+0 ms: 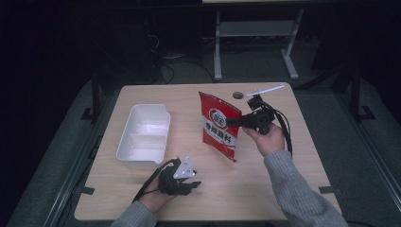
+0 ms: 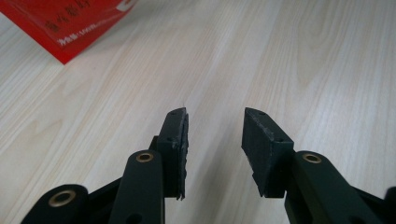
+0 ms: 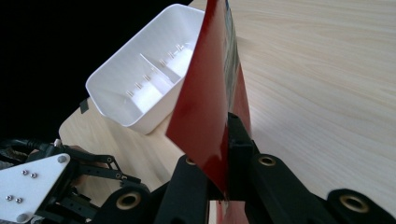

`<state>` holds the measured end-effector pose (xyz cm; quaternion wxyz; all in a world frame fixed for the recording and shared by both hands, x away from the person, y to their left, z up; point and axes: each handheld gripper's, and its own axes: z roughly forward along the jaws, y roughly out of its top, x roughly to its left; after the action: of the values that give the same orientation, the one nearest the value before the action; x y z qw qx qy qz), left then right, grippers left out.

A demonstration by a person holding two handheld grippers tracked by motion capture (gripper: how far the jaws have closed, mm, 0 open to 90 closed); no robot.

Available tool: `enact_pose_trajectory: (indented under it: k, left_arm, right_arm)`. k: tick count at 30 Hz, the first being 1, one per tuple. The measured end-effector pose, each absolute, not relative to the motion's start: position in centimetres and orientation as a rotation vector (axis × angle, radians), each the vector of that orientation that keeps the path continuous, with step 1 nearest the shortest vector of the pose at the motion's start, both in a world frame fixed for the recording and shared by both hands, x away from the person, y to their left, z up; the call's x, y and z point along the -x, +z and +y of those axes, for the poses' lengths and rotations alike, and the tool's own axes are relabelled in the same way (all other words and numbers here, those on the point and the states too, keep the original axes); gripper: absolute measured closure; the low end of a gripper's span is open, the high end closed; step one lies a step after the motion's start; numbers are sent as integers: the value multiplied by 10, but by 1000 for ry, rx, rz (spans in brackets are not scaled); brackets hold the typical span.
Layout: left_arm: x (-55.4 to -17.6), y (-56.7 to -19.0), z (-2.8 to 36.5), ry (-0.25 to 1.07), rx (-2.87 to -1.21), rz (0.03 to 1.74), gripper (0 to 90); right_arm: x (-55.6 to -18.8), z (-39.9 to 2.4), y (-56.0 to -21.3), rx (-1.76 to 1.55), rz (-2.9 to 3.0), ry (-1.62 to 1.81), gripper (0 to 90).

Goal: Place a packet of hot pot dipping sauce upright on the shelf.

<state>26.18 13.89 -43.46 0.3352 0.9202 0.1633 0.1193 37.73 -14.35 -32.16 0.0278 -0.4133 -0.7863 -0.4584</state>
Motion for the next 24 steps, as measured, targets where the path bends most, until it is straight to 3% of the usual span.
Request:
enact_pose_trajectory:
  k: [24]
  left_arm:
    - [-251, -437, 165, 306, -2404, 450, 560]
  right_arm:
    - [-400, -94, -300, 1204, -2392, -1495, 886]
